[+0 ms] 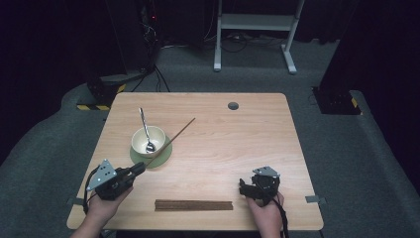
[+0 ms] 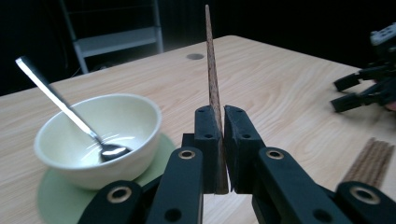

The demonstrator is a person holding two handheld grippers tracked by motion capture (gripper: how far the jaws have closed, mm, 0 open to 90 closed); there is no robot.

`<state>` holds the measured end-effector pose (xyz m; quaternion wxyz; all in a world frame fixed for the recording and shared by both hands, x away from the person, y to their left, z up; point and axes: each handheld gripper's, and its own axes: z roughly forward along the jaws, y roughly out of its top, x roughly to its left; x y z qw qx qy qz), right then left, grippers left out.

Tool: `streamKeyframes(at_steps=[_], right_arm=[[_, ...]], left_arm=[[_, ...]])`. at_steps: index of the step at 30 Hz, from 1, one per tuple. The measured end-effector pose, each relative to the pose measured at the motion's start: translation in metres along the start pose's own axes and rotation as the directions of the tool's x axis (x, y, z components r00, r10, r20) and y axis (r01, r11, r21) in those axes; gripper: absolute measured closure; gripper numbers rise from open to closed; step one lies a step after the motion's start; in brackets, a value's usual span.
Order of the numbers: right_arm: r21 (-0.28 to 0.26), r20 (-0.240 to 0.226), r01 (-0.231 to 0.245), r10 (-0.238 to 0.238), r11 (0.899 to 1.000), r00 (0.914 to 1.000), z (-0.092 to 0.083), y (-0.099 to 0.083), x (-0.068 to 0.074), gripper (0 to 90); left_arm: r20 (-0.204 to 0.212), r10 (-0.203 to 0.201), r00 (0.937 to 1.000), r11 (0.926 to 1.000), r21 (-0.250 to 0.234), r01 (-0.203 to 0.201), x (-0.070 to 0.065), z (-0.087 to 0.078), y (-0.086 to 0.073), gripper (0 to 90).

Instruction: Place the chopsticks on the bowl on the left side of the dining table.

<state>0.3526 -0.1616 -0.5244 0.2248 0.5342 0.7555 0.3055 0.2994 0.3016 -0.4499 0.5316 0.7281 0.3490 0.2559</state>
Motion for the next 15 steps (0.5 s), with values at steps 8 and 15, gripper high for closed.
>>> streamKeyframes(at_steps=[8, 15], right_arm=[[0.0, 0.0, 0.001, -0.001, 1.0, 1.0, 0.0, 0.0, 0.0, 9.5], [0.0, -0.001, 0.003, -0.003, 1.0, 1.0, 0.0, 0.0, 0.0, 9.5]], left_arm=[[-0.087, -0.037, 0.9956, 0.9991, 0.019, 0.039, 0.027, -0.005, -0.008, 84.0], [-0.144, -0.054, 0.9881, 0.9975, 0.039, 0.06, 0.043, -0.006, -0.013, 84.0]])
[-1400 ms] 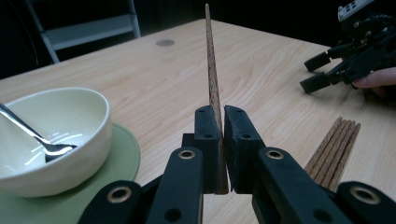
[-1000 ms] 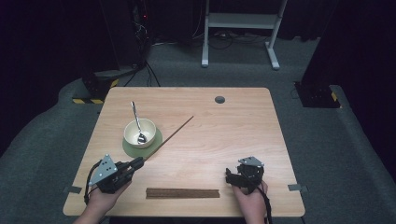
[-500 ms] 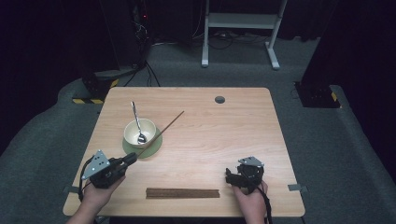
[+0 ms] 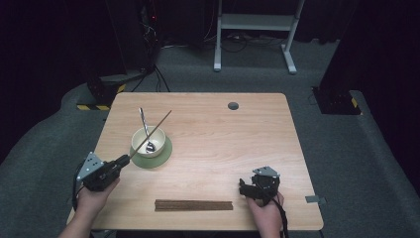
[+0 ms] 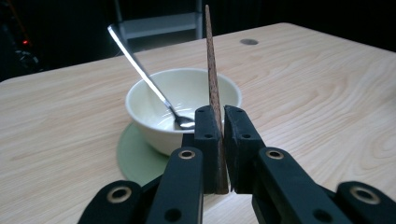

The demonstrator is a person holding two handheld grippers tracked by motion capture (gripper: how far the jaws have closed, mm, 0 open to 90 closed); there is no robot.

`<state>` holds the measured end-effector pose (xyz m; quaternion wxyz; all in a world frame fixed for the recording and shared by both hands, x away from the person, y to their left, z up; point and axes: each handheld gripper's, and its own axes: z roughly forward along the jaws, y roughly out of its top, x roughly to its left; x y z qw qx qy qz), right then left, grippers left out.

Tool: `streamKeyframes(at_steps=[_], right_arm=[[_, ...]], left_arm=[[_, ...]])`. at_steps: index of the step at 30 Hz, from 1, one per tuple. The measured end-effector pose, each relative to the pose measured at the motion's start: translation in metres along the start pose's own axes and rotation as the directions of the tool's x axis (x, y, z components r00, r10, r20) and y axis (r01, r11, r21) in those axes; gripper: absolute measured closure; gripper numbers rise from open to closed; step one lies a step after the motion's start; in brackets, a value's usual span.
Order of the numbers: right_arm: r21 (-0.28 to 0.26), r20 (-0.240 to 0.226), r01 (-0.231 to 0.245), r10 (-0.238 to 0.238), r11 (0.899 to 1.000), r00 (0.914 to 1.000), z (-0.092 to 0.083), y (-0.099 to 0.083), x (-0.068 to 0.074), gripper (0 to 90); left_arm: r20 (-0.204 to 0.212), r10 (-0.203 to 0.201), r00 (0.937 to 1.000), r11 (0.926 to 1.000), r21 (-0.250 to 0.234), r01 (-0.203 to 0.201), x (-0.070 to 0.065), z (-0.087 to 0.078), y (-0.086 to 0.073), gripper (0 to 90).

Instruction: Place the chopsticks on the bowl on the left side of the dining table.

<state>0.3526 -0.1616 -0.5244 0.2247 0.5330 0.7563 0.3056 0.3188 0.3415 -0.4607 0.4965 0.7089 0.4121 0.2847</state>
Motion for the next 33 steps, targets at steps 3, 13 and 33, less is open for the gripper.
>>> streamKeyframes(at_steps=[3, 13, 33], right_arm=[[0.0, -0.001, 0.001, -0.001, 1.0, 1.0, 0.0, 0.0, 0.0, 9.5], [0.0, -0.002, 0.001, -0.001, 1.0, 1.0, 0.0, 0.0, 0.0, 9.5], [0.0, -0.002, 0.002, -0.002, 1.0, 1.0, 0.0, 0.0, 0.0, 9.5]], left_arm=[[-0.027, -0.017, 0.9995, 0.9995, 0.025, 0.018, 0.006, 0.004, -0.003, 84.0], [-0.045, -0.02, 0.9988, 0.9972, 0.071, 0.024, 0.015, 0.008, -0.004, 84.0], [-0.044, -0.064, 0.997, 0.9933, 0.093, 0.068, 0.025, 0.023, -0.012, 78.8]])
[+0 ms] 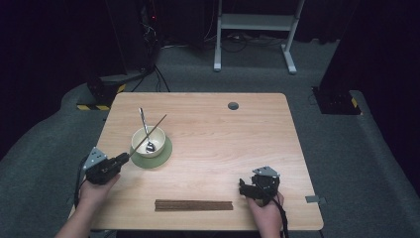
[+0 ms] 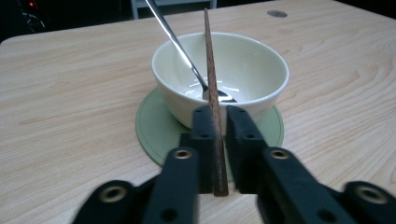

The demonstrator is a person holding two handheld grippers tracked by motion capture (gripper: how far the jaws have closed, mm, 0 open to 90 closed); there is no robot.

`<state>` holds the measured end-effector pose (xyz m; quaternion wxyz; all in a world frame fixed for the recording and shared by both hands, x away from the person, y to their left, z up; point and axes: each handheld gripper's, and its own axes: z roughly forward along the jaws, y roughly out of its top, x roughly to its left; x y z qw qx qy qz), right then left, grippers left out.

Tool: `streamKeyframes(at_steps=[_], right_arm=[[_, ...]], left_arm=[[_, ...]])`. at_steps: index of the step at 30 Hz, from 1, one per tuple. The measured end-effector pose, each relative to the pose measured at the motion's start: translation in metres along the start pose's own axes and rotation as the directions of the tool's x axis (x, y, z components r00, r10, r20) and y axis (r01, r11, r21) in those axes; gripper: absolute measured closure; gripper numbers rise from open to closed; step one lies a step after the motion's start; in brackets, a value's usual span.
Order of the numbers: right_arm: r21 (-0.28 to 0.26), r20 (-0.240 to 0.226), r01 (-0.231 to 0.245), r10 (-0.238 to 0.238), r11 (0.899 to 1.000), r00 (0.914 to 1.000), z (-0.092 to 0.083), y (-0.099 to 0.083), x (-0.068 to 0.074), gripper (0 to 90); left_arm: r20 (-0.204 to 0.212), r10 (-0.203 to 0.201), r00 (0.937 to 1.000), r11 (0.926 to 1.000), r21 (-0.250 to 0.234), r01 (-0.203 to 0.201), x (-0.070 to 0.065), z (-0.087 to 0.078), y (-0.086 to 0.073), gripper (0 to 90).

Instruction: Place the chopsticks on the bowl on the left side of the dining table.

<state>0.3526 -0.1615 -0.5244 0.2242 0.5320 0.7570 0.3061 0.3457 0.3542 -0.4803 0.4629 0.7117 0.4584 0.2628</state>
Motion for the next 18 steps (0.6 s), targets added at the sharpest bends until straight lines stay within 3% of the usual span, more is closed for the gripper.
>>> streamKeyframes(at_steps=[10, 12, 16, 18], right_arm=[[0.0, -0.001, 0.002, -0.002, 1.0, 1.0, 0.0, 0.0, 0.0, 9.5], [0.0, -0.001, 0.001, -0.001, 1.0, 1.0, 0.0, 0.0, 0.0, 9.5], [0.0, -0.001, 0.001, -0.001, 1.0, 1.0, 0.0, 0.0, 0.0, 9.5], [0.0, -0.002, 0.002, -0.002, 1.0, 1.0, 0.0, 0.0, 0.0, 9.5]], left_arm=[[0.006, -0.018, 0.9998, 0.9989, -0.043, 0.018, -0.004, -0.011, 0.002, 55.6], [0.016, 0.025, 0.9996, 0.9991, -0.033, -0.024, -0.016, -0.018, 0.002, 53.0], [0.034, 0.037, 0.9987, 0.999, -0.026, -0.037, -0.024, -0.024, 0.003, 50.5], [0.05, 0.064, 0.9967, 0.9979, -0.005, -0.064, -0.032, -0.025, 0.002, 49.9]])
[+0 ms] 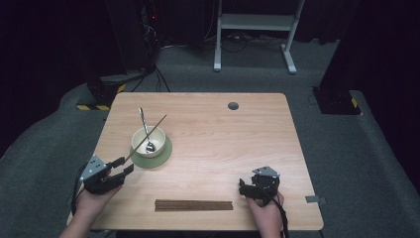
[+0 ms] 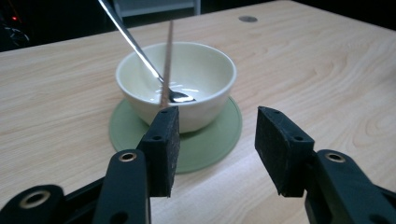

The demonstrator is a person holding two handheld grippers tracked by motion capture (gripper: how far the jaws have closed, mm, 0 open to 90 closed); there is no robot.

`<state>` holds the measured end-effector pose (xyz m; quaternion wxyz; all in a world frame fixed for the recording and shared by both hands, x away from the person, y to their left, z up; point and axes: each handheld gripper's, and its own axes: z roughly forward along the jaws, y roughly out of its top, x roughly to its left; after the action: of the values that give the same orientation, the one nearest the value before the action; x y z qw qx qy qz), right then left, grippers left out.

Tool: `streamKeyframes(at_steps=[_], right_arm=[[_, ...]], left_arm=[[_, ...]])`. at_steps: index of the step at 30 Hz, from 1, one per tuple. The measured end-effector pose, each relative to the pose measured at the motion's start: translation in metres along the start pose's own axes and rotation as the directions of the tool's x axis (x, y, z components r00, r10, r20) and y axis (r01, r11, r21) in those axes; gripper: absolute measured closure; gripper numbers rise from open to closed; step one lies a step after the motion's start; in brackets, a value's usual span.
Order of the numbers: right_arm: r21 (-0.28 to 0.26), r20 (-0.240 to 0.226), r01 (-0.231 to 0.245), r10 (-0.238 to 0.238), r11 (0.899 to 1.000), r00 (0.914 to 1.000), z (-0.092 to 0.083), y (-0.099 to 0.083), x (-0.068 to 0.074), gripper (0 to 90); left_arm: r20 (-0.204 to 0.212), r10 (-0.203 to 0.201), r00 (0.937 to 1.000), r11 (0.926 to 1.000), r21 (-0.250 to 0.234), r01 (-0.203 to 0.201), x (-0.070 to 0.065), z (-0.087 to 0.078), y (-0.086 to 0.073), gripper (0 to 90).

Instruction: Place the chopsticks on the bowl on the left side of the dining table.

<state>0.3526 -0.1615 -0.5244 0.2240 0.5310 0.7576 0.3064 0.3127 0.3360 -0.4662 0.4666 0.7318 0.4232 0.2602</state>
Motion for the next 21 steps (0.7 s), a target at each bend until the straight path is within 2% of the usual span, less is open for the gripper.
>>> streamKeyframes(at_steps=[6, 9, 11, 12, 13, 15, 17, 21], right_arm=[[0.0, -0.002, 0.001, -0.001, 1.0, 1.0, 0.0, 0.0, 0.0, 9.5], [0.0, -0.002, 0.002, -0.002, 1.0, 1.0, 0.0, 0.0, 0.0, 9.5], [0.0, -0.002, 0.002, -0.002, 1.0, 1.0, 0.0, 0.0, 0.0, 9.5], [0.0, -0.002, 0.002, -0.002, 1.0, 1.0, 0.0, 0.0, 0.0, 9.5], [0.0, -0.002, 0.002, -0.002, 1.0, 1.0, 0.0, 0.0, 0.0, 9.5], [0.0, -0.002, 0.002, -0.002, 1.0, 1.0, 0.0, 0.0, 0.0, 9.5], [0.0, -0.002, 0.002, -0.002, 1.0, 1.0, 0.0, 0.0, 0.0, 9.5], [0.0, -0.002, 0.002, -0.002, 1.0, 1.0, 0.0, 0.0, 0.0, 9.5]], left_arm=[[0.035, 0.01, 0.9993, 0.9997, 0.022, -0.011, -0.012, 0.005, -0.001, 49.7], [0.067, 0.044, 0.9968, 0.9981, 0.039, -0.047, -0.025, 0.011, -0.001, 49.7], [0.079, 0.053, 0.9955, 0.9972, 0.047, -0.057, -0.028, 0.012, -0.002, 49.7], [0.103, 0.068, 0.9924, 0.9951, 0.064, -0.075, -0.035, 0.016, -0.002, 49.7], [0.103, 0.068, 0.9924, 0.9951, 0.064, -0.075, -0.035, 0.016, -0.002, 49.7], [0.131, 0.075, 0.9885, 0.9926, 0.084, -0.087, -0.041, 0.021, -0.004, 49.7], [0.157, 0.095, 0.9829, 0.9869, 0.114, -0.114, -0.048, 0.027, -0.008, 50.5], [0.195, 0.133, 0.9718, 0.9765, 0.142, -0.162, -0.06, 0.034, -0.011, 50.4]])
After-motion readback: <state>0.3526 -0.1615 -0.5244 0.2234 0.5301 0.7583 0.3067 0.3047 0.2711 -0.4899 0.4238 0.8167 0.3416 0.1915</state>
